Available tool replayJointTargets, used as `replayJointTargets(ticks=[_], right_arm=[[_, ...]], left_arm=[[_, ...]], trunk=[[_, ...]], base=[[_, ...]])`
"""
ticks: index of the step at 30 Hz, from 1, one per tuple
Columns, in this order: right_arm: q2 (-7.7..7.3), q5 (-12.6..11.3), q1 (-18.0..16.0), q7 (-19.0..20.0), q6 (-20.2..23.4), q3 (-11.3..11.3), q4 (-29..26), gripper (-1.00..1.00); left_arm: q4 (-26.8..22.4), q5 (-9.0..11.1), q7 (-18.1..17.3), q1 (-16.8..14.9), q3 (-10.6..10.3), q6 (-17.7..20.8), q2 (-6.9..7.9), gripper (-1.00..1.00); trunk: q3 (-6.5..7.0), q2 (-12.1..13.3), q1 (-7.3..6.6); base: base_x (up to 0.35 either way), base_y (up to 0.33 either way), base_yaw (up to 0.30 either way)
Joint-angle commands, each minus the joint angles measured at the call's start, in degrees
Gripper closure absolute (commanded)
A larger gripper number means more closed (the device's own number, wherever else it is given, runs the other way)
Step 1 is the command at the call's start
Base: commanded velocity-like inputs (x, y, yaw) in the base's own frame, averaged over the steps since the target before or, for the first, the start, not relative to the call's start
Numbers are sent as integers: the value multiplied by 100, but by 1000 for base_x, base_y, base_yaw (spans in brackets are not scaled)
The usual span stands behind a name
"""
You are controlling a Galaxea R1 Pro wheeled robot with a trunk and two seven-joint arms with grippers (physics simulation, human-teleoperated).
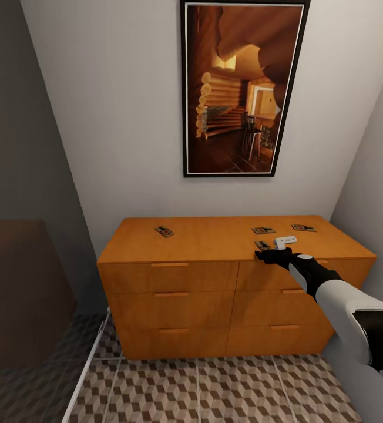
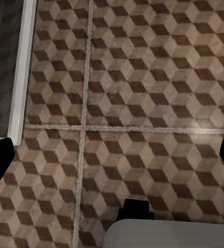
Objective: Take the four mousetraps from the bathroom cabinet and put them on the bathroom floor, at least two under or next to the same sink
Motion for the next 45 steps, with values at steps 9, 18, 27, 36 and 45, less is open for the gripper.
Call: replayJointTargets(ticks=[9, 18, 27, 36, 45], right_arm=[[-4, 7, -1, 8, 29, 39, -12, -100], [-4, 7, -1, 8, -52, 39, 91, -100], [-4, 5, -1, 8, -277, 39, 206, -100], [-4, 3, -1, 9, -295, 39, 232, -100], [-4, 4, -1, 10, -296, 39, 234, -100]], left_arm=[[4, -4, 33, -3, -14, -16, 0, -100], [4, -4, 33, -3, -16, -16, 0, -100], [4, -4, 33, -3, -14, -16, 0, -100], [4, -4, 33, -3, -16, -16, 0, -100], [4, -4, 33, -3, -15, -16, 0, -100]], trunk=[[-14, -3, 0], [-14, -3, 0], [-14, -3, 0], [-14, -3, 0], [-14, -3, 0]], base=[[0, 0, 0], [0, 0, 0], [0, 0, 0], [0, 0, 0], [0, 0, 0]])
